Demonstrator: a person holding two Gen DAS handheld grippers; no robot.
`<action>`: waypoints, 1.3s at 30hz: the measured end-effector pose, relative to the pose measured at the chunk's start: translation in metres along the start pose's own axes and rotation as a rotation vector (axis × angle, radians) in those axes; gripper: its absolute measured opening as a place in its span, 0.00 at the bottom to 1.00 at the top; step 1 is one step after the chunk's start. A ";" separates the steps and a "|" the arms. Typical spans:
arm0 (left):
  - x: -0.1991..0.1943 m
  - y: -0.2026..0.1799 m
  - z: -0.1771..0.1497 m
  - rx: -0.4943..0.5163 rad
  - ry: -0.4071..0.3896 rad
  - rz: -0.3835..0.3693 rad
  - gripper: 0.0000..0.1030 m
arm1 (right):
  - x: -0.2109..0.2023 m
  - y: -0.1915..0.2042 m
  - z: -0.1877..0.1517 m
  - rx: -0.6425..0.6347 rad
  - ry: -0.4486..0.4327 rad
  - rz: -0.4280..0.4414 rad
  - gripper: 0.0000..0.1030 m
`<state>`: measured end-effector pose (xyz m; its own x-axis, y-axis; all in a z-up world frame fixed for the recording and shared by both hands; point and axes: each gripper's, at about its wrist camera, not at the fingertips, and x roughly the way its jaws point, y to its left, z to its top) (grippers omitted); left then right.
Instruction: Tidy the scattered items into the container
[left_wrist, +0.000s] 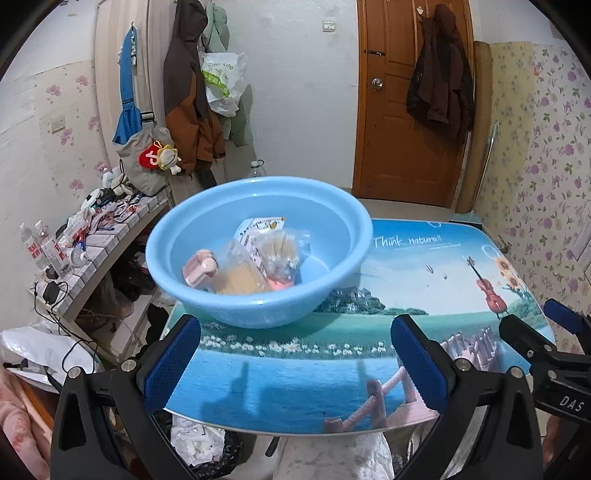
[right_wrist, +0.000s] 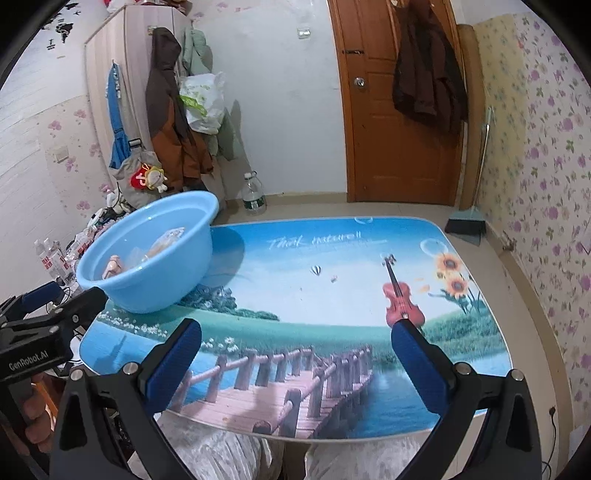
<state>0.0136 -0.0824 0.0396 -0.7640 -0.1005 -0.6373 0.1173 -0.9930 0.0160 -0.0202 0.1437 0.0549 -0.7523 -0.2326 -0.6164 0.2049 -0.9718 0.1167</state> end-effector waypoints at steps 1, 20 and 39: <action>0.000 -0.001 -0.002 -0.008 0.000 0.003 1.00 | 0.000 0.000 -0.002 -0.002 0.001 0.002 1.00; 0.006 -0.025 -0.017 0.005 0.017 -0.016 1.00 | -0.005 -0.007 -0.016 -0.006 -0.012 -0.029 1.00; 0.010 -0.041 -0.019 0.035 0.032 -0.037 1.00 | 0.006 -0.013 -0.019 0.004 0.029 -0.038 1.00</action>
<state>0.0135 -0.0416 0.0176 -0.7464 -0.0622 -0.6626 0.0663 -0.9976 0.0189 -0.0154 0.1555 0.0355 -0.7407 -0.1948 -0.6430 0.1742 -0.9800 0.0962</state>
